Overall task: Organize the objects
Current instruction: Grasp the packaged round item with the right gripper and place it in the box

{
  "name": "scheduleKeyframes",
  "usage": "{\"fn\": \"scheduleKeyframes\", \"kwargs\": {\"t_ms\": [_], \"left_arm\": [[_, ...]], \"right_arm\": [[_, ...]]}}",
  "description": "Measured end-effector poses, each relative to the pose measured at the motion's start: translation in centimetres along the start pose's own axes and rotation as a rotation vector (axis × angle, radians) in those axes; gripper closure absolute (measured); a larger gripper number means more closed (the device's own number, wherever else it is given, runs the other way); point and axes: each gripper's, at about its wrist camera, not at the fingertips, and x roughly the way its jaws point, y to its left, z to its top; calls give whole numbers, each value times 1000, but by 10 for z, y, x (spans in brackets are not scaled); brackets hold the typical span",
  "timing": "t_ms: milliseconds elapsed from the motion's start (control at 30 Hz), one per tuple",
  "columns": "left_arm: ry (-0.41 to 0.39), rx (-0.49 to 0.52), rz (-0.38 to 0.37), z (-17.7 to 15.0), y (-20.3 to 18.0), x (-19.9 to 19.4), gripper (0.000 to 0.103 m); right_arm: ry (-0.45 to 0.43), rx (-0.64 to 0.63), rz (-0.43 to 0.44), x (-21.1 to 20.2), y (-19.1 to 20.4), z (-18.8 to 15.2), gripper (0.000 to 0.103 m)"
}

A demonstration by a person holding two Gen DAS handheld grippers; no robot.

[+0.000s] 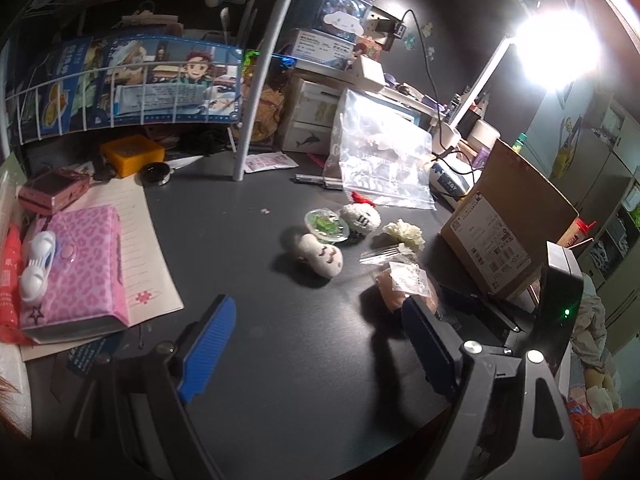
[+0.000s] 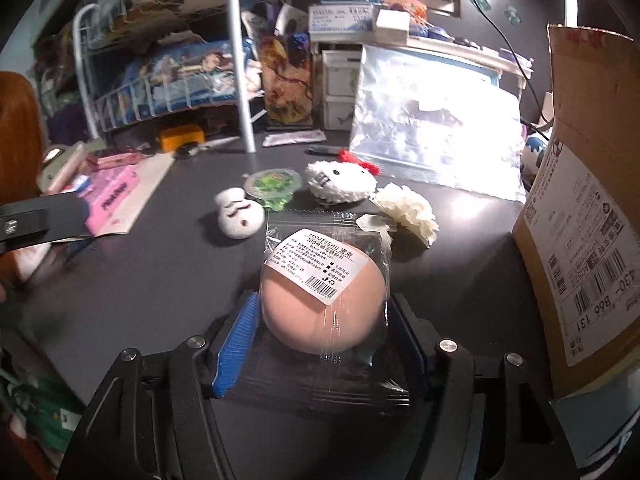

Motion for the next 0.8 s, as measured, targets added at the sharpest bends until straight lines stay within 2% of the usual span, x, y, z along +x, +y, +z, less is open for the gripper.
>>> {"fn": "scheduleKeyframes", "kwargs": {"t_ms": [133,300,400,467,600,700,800], "left_arm": [[7,40,-32,6,-19,-2,20],[-5,53,-96,15,-42,-13,20],[-21,70,-124,23,-62,-22,22],[-33,69,-141,29,-73,-27,30],[-67,106,-185,49,-108,-34,49],[-87,144,-194,68,-137,-31,58],[-88,188,-218,88,-168,-20,61]], "right_arm": [[-27,-27,115,-19,1,3,42],[-61,-113,351,-56,5,21,42],[-88,-162,442,-80,2,36,42],[-109,-187,468,-92,-2,44,42],[-162,-234,459,-118,-22,60,42],[-190,-229,449,-133,-48,70,42],[-224,-212,409,-148,-81,77,42]]}}
